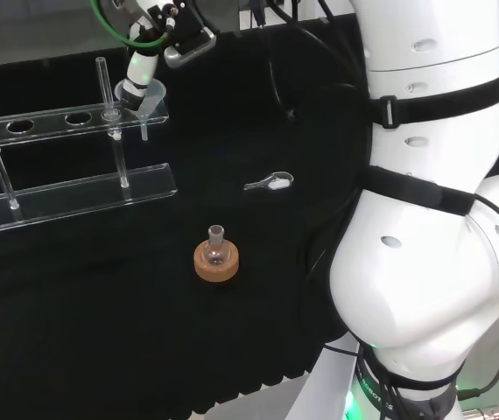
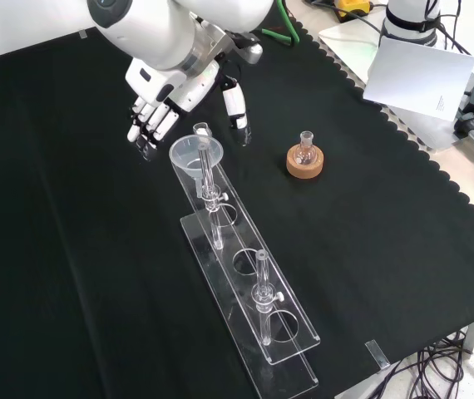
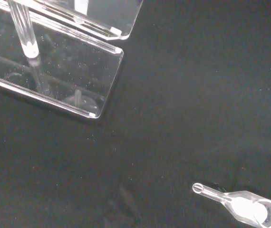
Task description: Pick up the funnel from the transparent funnel stand.
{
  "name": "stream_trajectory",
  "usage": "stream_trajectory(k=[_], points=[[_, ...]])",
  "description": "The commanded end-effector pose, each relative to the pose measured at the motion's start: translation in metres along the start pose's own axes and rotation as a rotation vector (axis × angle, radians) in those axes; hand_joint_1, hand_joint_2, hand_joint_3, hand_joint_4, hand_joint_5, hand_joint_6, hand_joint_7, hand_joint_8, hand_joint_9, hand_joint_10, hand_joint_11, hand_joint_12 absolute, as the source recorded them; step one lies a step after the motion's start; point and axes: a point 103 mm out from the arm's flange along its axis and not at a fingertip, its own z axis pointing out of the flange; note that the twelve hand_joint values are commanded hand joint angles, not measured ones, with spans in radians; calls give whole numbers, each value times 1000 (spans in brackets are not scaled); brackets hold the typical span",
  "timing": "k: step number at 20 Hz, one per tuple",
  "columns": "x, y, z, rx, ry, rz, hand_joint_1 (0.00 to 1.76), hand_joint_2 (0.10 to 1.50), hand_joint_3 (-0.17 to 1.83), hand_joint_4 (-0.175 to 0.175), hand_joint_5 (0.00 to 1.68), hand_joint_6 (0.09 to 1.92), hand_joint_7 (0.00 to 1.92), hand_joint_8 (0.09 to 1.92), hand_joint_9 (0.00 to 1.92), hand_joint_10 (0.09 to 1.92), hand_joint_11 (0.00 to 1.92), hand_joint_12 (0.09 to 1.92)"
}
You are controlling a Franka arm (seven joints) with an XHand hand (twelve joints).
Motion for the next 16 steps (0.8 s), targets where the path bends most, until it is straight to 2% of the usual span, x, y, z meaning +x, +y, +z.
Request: stream_trajectory(k=[1, 9, 16], points=[[4, 7, 4, 44, -24, -3, 527, 640, 13, -26, 0, 87, 71, 87, 0, 87, 0, 639], [6, 10, 8, 69, -14, 20, 527, 649, 13, -25, 0, 87, 63, 87, 0, 87, 0, 569], [6, 13, 15, 52, -31, 12, 536, 664, 17, -26, 0, 87, 61, 100, 0, 87, 0, 513]])
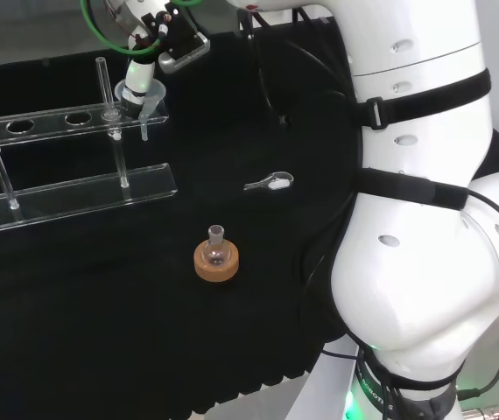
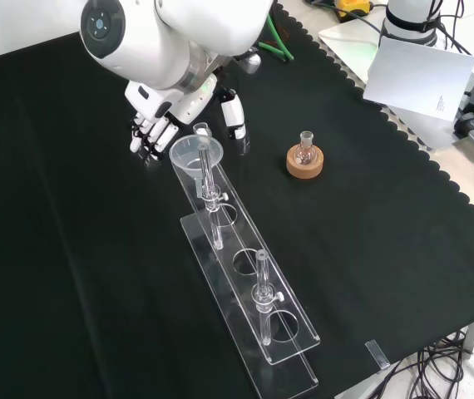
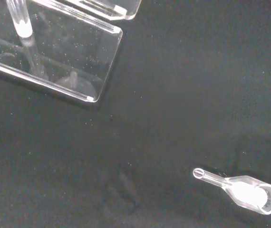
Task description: Pick up the funnel from the transparent funnel stand.
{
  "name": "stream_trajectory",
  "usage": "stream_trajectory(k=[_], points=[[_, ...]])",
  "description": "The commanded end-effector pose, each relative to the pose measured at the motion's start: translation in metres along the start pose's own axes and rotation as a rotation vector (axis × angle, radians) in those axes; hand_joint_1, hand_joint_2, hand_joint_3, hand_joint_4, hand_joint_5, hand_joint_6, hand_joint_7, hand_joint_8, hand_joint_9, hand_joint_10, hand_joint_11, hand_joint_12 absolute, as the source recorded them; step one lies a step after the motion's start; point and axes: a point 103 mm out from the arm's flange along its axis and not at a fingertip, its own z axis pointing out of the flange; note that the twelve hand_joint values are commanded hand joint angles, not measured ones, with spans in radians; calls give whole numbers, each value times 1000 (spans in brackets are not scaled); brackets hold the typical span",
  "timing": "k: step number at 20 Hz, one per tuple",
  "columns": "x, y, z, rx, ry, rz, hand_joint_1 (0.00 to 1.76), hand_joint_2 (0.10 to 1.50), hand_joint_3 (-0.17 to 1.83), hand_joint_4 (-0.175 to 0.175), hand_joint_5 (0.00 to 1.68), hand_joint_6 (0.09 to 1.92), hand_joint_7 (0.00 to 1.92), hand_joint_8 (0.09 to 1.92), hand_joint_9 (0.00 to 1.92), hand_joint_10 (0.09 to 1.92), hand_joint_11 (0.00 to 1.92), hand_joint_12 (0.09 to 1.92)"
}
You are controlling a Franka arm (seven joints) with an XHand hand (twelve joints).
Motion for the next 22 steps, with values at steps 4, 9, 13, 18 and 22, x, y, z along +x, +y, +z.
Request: stream_trajectory(k=[4, 9, 13, 18, 22], points=[[2, 4, 9, -9, -17, -11, 535, 666, 17, -26, 0, 87, 66, 105, 0, 87, 0, 509], [-3, 5, 12, -29, 32, -20, 533, 669, 18, -27, 0, 87, 69, 109, 0, 87, 0, 506], [2, 5, 11, -77, 27, -12, 545, 673, 17, -30, 0, 87, 107, 156, 28, 87, 0, 584], [10, 9, 10, -63, 9, -9, 560, 680, 7, -32, 0, 87, 72, 412, 12, 213, 0, 774], [15, 11, 13, -54, 2, -14, 563, 683, 6, -32, 0, 87, 50, 480, 0, 284, 0, 801]])
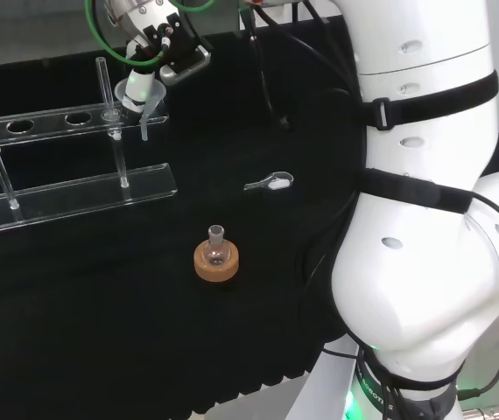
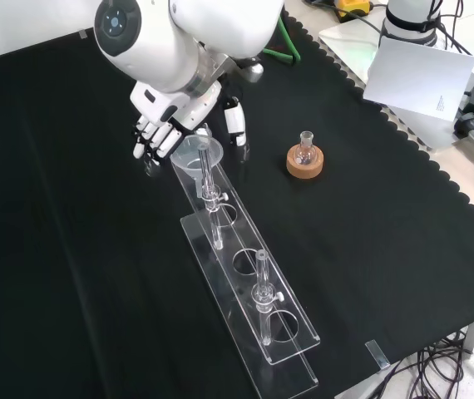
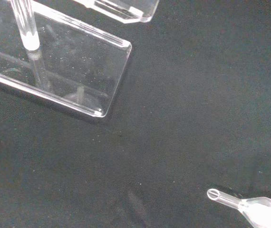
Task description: Pick up the funnel from the transparent funnel stand.
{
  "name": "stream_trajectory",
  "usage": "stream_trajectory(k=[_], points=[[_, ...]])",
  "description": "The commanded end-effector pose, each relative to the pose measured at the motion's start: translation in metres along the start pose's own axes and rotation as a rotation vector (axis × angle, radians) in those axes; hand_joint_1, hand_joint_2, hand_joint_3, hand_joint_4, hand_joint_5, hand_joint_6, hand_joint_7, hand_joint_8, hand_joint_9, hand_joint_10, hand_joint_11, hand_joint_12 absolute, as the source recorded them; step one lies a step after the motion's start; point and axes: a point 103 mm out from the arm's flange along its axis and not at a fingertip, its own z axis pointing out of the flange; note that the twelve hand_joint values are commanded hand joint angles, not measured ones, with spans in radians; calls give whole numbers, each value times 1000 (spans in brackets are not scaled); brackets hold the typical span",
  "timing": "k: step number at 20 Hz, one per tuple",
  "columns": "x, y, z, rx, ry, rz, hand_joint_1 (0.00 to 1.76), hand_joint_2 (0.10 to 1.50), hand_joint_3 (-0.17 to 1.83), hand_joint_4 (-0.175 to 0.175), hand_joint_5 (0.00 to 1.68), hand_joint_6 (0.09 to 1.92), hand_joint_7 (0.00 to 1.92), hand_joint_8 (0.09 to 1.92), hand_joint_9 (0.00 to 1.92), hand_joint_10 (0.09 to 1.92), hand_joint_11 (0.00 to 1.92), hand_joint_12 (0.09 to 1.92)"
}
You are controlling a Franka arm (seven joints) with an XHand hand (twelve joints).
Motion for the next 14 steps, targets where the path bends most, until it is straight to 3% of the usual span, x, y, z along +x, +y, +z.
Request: stream_trajectory(k=[1, 14], points=[[6, 2, 4, 15, -10, -1, 564, 683, 6, -32, 0, 87, 49, 485, 0, 289, 0, 804], [1, 4, 4, -10, -7, 6, 571, 698, 11, -21, 89, 87, 148, 540, 0, 360, 0, 812]])
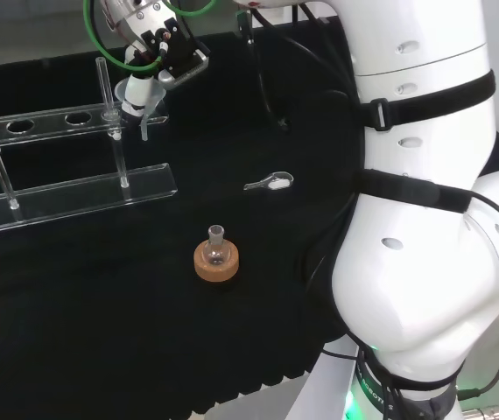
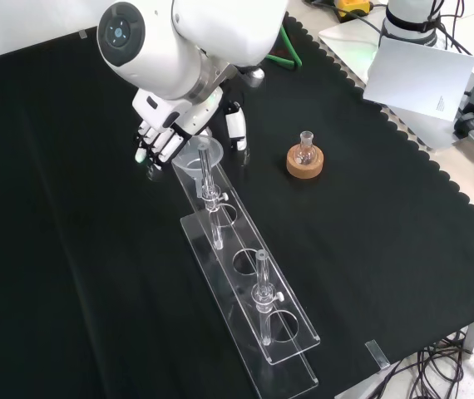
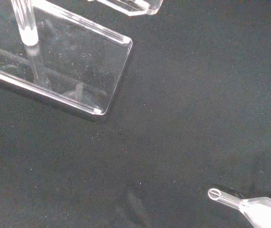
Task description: Pick up the funnel from the transparent funnel stand.
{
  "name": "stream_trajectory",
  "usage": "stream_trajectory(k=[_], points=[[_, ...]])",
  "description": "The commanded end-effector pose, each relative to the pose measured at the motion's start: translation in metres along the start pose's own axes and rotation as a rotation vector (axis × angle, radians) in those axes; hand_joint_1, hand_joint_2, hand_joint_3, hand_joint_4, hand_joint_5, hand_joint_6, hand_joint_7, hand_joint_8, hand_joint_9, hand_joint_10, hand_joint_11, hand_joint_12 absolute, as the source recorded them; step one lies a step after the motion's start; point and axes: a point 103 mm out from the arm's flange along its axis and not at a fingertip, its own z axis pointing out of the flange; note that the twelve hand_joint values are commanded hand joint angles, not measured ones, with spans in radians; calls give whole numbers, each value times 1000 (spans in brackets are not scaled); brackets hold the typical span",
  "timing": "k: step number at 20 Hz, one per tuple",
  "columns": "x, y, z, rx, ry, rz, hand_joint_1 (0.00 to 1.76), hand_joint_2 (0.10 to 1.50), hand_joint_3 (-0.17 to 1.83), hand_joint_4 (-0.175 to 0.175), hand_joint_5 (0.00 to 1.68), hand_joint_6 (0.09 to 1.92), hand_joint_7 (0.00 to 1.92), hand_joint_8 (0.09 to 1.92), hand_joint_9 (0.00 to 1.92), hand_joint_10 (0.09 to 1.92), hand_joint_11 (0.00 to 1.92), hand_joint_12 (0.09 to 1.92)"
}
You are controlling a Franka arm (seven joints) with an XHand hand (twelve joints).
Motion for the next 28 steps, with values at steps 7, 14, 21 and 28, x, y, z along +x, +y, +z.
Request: stream_trajectory(k=[7, 14, 21, 28], points=[[-2, 0, -2, -20, -12, 11, 629, 721, 21, 3, 259, 87, 334, 527, 0, 630, 0, 838], [-6, -2, -1, -48, -5, 13, 668, 735, 28, 19, 403, 87, 503, 536, 91, 782, 0, 882], [-4, -3, -3, -75, 21, 22, 721, 746, 41, 20, 532, 87, 643, 563, 235, 745, 0, 990], [-4, -2, -4, -94, 61, 37, 754, 747, 58, 25, 621, 87, 712, 566, 315, 685, 0, 1106]])
